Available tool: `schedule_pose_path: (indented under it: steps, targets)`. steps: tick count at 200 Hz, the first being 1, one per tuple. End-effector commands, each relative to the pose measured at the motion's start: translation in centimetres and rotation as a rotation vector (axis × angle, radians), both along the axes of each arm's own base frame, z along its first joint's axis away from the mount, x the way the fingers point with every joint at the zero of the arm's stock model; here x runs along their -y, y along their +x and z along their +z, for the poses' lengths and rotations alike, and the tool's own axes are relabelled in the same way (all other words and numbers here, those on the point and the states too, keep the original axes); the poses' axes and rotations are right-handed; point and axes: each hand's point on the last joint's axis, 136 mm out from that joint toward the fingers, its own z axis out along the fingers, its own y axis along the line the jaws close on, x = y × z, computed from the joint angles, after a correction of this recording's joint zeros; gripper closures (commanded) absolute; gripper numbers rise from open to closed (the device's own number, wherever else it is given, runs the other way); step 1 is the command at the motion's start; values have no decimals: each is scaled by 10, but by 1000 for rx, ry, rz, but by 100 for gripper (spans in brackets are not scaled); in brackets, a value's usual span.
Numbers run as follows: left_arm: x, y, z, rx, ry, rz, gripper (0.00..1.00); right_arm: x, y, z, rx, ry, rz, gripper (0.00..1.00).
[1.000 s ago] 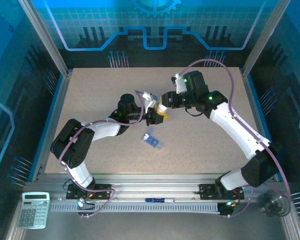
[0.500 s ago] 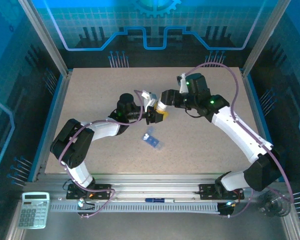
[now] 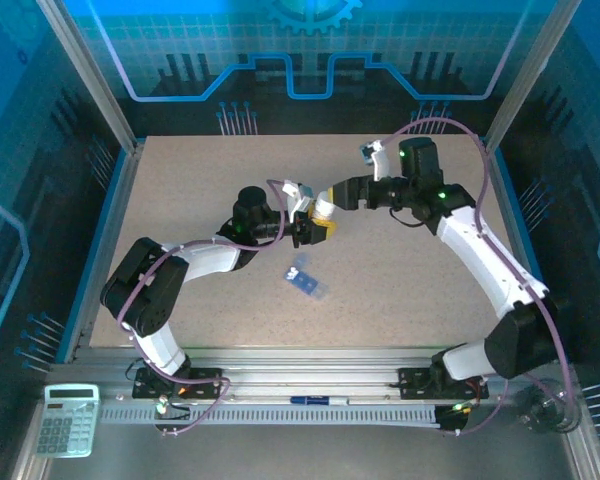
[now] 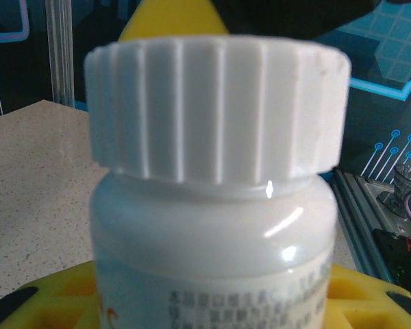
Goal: Sort the pills into containers
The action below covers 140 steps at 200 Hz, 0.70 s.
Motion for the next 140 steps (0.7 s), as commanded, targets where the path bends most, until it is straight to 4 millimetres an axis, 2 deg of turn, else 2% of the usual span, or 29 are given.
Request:
schedule_pose_path:
  steps: [1, 105, 122, 140]
  targets:
    - [-1, 1, 24, 66, -35, -5, 100, -17, -10, 16, 76, -2, 122, 18]
    - [-1, 0, 26, 62, -38, -7, 100, -35, -7, 1, 35, -49, 162, 34]
    - [-1, -1, 26, 63, -38, -7, 100, -35, -6, -3, 26, -61, 160, 38]
    - [-1, 0, 26, 63, -38, -6, 100, -34, -6, -5, 20, -72, 150, 48]
